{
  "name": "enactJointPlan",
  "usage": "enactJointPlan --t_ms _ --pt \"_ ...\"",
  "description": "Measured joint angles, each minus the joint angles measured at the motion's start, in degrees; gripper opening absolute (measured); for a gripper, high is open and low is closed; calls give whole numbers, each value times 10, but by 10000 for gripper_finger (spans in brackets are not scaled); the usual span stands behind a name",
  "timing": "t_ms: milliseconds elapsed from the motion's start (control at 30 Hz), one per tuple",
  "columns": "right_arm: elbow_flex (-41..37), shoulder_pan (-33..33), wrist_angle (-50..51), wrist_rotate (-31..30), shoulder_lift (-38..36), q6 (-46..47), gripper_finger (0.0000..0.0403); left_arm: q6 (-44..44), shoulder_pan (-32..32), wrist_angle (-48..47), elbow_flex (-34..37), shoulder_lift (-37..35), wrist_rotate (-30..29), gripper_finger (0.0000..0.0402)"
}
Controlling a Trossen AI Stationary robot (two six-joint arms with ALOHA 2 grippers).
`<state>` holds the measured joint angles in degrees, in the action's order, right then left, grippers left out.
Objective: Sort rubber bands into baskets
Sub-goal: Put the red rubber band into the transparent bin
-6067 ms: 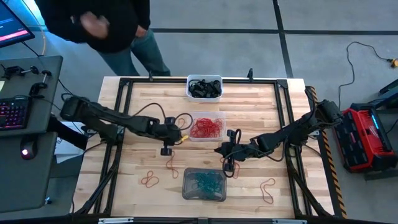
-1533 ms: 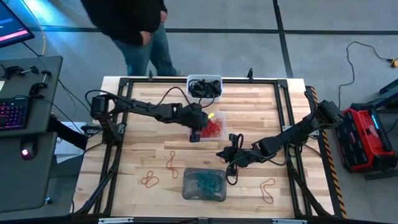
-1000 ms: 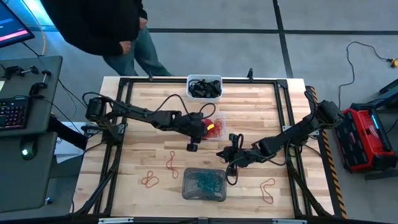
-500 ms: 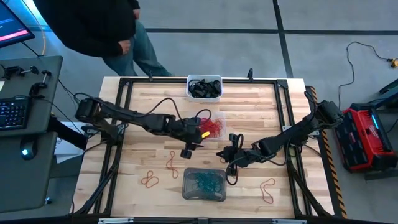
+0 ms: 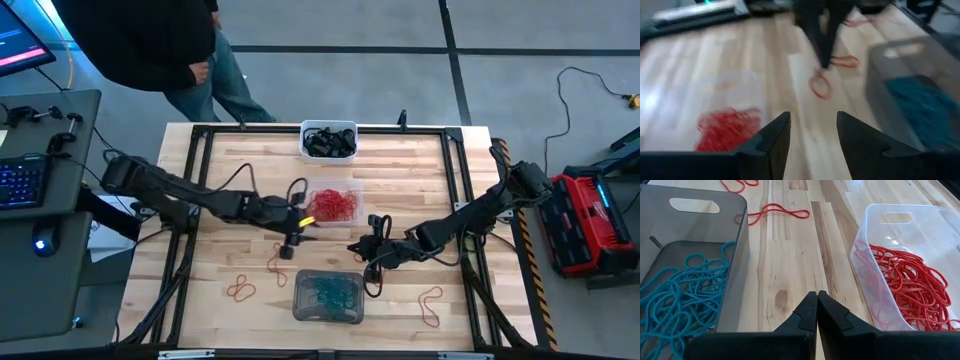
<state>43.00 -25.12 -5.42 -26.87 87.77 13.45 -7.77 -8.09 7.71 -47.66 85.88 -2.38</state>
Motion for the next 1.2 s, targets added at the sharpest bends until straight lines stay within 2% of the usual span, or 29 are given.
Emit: enactJointPlan --t_ms 167,333,467,600,800,1033,1200 --pt "0 0 0 0 0 -4 1 41 -41 -47 47 -77 2 154" --pt "0 4 -3 0 0 -4 1 126 -96 -177 56 -142 2 154" --pt "0 8 -4 0 0 -5 1 213 -157 -276 56 -164 2 154" --pt "0 11 -4 0 0 -9 1 292 -224 -347 56 -159 -8 154" --pt "0 12 -4 0 0 -9 1 397 -304 -376 56 -128 -22 154" --pt "0 12 -5 0 0 -6 1 589 -346 -392 56 -72 8 154" --pt "0 12 -5 0 0 -16 1 657 -365 -390 56 -41 10 154"
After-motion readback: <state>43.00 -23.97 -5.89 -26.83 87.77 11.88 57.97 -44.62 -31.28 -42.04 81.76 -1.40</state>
